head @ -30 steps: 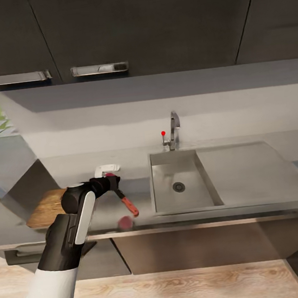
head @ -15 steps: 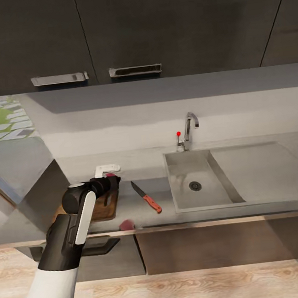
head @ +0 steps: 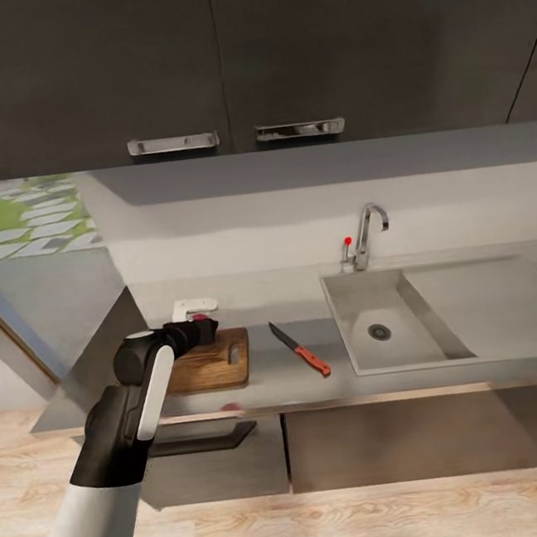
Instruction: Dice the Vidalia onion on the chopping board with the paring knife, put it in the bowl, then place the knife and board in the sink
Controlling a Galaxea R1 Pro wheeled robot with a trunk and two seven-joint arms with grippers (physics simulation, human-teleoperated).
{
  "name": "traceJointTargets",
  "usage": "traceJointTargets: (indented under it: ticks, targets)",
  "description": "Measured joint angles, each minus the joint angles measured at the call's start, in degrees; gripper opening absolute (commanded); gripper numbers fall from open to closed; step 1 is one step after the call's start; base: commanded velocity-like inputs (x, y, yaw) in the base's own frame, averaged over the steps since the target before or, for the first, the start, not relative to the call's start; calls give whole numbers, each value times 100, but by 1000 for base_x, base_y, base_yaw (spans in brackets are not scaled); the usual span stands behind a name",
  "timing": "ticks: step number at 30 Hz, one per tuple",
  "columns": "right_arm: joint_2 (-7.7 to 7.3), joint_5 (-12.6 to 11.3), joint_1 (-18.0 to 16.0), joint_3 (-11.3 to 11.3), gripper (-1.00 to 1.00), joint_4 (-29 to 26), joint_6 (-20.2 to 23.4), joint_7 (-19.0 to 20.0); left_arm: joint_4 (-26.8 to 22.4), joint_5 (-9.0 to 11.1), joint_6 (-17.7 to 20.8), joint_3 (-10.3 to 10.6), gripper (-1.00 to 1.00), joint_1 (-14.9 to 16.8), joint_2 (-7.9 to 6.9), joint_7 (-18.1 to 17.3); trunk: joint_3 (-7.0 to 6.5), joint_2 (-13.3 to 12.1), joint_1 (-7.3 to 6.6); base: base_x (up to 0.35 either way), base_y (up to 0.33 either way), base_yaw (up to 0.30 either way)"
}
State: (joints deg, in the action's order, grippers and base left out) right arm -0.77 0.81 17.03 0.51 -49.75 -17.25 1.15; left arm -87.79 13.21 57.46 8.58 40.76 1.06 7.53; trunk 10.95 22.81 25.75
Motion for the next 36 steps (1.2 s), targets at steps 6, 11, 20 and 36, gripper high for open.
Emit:
traceJointTargets:
  ticks: [6,11,20,36]
  targets:
    - [0,0,0,0,100,0,0,0,108,-1,-5,0,-100,-6,0,0,-54,0,0,-1,304,0]
    - [1,0,2,-2,100,-2,1,1,207,-8,-11,8,-100,-19,-1,-1,-78,-1,0,0,94,0]
    - [1,0,2,-3,100,-2,1,2,405,-8,-21,14,-100,-140,7,-1,-26,-1,1,4,2,0]
    - [3,0,2,-3,100,-2,3,2,508,-9,-29,77,-100,-140,2,-5,117,-1,1,22,-17,0]
